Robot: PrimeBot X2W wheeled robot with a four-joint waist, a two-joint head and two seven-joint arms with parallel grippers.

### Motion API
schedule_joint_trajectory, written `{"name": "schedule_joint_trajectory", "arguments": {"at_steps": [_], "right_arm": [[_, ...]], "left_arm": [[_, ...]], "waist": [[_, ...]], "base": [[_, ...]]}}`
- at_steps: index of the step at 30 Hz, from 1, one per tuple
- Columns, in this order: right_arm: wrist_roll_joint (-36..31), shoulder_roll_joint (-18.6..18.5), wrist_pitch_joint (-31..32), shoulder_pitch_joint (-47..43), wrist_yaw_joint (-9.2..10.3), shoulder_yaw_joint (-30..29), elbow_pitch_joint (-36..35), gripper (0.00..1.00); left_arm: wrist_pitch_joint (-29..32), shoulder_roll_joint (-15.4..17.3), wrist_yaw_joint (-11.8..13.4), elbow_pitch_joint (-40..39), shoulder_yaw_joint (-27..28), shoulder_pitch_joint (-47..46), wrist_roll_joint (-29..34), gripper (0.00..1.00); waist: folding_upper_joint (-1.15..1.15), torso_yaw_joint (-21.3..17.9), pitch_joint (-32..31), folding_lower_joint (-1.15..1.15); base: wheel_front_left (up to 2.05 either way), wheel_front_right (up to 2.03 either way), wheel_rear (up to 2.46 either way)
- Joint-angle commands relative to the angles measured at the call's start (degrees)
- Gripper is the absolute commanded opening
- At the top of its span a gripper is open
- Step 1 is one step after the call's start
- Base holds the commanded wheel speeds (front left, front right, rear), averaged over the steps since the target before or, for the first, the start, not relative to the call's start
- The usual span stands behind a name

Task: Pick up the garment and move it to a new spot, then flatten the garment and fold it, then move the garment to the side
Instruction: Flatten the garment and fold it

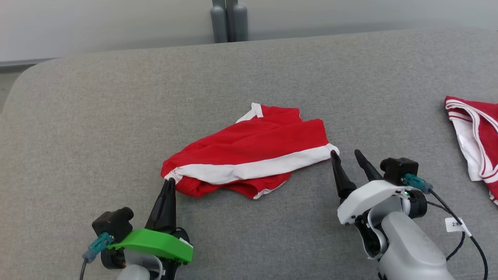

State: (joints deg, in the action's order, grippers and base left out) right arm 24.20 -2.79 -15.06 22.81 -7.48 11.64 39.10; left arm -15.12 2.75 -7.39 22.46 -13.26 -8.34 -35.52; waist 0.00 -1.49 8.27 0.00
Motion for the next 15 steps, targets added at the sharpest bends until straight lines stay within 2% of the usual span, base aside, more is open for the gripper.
{"name": "schedule_joint_trajectory", "arguments": {"at_steps": [1,7,8,9,10,11,12,15], "right_arm": [[0.8,-0.2,-0.1,1.4,-0.01,0.4,1.4,1.00],[0.5,-0.2,-0.1,5.7,-0.01,0.5,7.1,1.00],[0.2,-0.2,-0.1,6.1,-0.01,0.6,7.7,0.98],[0.1,-0.2,-0.1,6.4,-0.01,0.6,8.2,0.87],[-0.1,-0.2,-0.1,6.6,-0.01,0.6,8.6,0.71],[-0.3,-0.2,-0.1,6.9,-0.01,0.6,8.6,0.19],[-0.1,-0.2,-0.1,6.9,-0.01,0.8,8.7,0.00],[0.2,-0.2,-0.1,6.7,0.01,1.1,8.4,0.00]], "left_arm": [[0.0,0.3,-0.1,-0.1,-0.4,-1.2,-0.1,0.00],[0.0,0.3,-0.1,0.1,-1.6,-2.6,-0.5,0.00],[0.0,0.3,-0.1,0.1,-1.8,-2.8,-0.4,0.00],[0.0,0.3,-0.1,0.1,-1.8,-3.1,-0.4,0.00],[0.0,0.3,-0.1,0.0,-1.7,-3.3,-0.4,0.00],[0.0,0.3,-0.1,-0.1,-1.7,-3.4,-0.3,0.00],[0.0,0.3,-0.1,-0.2,-1.7,-3.5,-0.2,0.00],[0.0,0.3,-0.1,-0.3,-1.2,-3.7,-0.1,0.00]], "waist": [[0.00,2.3,2.4,0.00],[0.00,4.5,4.9,0.00],[0.00,4.7,5.3,0.00],[0.00,5.0,5.6,0.00],[0.00,5.1,5.9,0.00],[0.00,5.2,6.2,0.00],[0.00,5.3,6.4,0.00],[0.00,5.0,6.6,0.00]], "base": [[0.00,0.00,0.00],[0.00,0.00,0.00],[0.00,0.00,0.00],[0.00,0.00,0.00],[0.00,0.00,0.00],[0.00,0.00,0.00],[0.00,0.00,0.00],[0.00,0.00,0.00]]}}
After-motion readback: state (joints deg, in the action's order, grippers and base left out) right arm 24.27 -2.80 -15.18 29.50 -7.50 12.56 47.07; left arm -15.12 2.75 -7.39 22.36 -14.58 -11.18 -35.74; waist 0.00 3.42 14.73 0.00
